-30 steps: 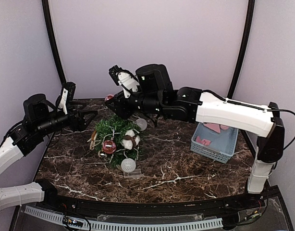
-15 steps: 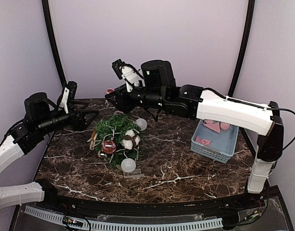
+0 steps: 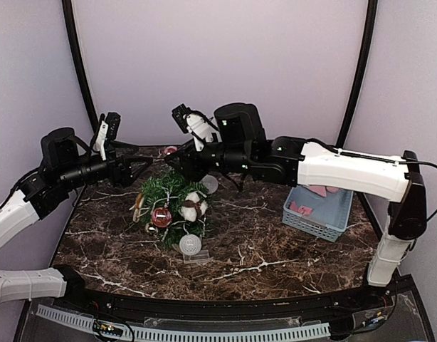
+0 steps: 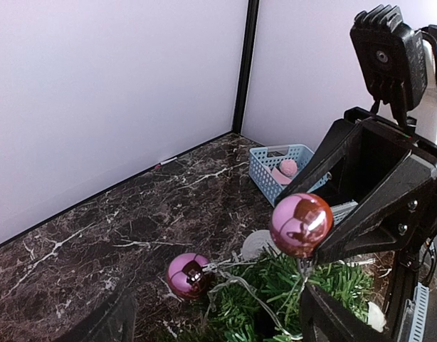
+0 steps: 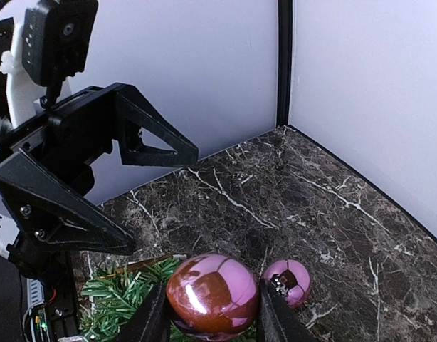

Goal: Decorate the small christmas tree
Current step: Hang the ornament bell on the branch.

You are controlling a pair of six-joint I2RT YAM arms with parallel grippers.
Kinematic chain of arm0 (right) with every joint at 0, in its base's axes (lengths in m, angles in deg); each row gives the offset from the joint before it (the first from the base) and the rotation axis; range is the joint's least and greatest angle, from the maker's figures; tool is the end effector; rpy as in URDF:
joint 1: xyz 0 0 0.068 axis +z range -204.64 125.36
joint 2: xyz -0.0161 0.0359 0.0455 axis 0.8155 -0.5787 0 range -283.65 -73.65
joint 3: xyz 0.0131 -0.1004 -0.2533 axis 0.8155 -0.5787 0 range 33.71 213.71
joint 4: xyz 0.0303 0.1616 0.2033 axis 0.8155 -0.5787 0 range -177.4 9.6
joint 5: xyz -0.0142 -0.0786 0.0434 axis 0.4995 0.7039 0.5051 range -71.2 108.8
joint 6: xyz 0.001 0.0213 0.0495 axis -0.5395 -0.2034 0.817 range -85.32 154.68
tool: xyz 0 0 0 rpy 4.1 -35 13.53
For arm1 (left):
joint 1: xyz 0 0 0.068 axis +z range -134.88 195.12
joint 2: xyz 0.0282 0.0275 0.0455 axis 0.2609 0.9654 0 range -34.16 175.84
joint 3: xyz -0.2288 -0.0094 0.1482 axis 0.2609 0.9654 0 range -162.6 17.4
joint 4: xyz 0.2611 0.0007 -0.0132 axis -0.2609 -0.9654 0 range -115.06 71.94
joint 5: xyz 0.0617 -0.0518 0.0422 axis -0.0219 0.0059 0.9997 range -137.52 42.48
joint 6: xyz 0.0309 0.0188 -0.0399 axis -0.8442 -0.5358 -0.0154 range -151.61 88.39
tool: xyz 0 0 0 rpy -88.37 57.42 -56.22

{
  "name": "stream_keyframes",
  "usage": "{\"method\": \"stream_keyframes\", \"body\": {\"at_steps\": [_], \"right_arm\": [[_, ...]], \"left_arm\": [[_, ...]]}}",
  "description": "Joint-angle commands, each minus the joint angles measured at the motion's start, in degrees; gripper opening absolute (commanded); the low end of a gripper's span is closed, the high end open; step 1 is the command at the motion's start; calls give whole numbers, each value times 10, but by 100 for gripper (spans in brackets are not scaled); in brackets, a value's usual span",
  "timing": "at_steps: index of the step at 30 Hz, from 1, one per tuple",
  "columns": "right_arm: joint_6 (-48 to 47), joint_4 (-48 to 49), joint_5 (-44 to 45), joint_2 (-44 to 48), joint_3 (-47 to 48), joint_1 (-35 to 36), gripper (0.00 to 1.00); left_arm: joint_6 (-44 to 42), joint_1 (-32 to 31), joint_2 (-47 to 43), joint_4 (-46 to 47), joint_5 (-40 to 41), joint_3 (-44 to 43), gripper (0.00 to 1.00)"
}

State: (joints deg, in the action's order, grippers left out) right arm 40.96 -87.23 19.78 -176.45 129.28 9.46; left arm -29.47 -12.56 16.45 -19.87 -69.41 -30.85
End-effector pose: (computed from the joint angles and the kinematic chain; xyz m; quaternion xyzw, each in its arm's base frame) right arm 0.1906 0.3913 0.3730 -0.3765 0.6926 0.3490 0.5066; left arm 0.1767 -0.1077 0.3596 0.2850 0.6727 -0.3064 0.6102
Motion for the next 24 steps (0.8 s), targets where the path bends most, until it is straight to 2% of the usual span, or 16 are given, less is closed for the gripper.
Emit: {"method": "stream_keyframes", "body": {"at_steps": [1, 24], "right_arm": [[2, 52, -4, 44, -21, -4, 38], [-3, 61, 22, 74, -70, -3, 38]], "left_arm": [[-4, -6, 8, 16, -18, -22, 82], [-26, -40, 84, 1, -35, -70, 75]]}}
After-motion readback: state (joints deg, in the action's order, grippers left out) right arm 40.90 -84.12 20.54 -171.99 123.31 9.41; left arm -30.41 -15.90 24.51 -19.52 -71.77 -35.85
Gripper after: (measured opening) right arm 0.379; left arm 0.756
